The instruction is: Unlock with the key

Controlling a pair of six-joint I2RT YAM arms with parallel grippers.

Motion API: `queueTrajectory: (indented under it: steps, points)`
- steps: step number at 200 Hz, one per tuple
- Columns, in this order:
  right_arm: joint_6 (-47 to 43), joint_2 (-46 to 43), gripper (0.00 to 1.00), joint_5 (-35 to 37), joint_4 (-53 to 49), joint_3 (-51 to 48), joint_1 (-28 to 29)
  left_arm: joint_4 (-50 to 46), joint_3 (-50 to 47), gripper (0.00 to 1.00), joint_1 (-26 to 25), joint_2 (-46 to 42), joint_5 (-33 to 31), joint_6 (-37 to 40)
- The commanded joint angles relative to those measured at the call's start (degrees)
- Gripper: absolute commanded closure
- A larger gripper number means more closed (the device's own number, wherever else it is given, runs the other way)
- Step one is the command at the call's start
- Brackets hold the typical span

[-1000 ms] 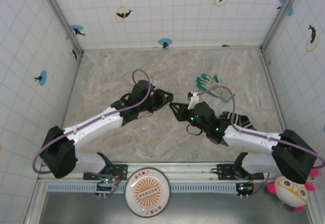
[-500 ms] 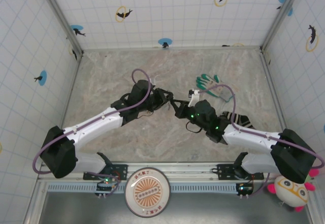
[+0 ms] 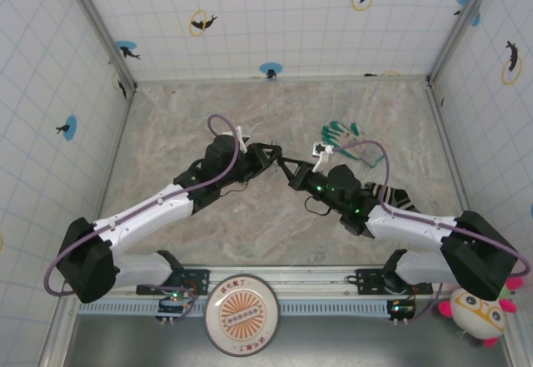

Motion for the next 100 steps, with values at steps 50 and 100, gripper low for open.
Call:
queueTrajectory:
  steps: [50, 100]
  points:
    - [6.49, 2.82, 1.0, -2.72, 11.89, -3.76, -1.06, 10.47, -2.82, 1.0, -0.09, -5.29, 1.99, 0.07]
    - [-1.45, -1.06, 0.85, 0.21, -2.92, -0.97, -0.08, 2.77, -0.31, 1.0, -0.07, -4.07, 0.28, 0.25]
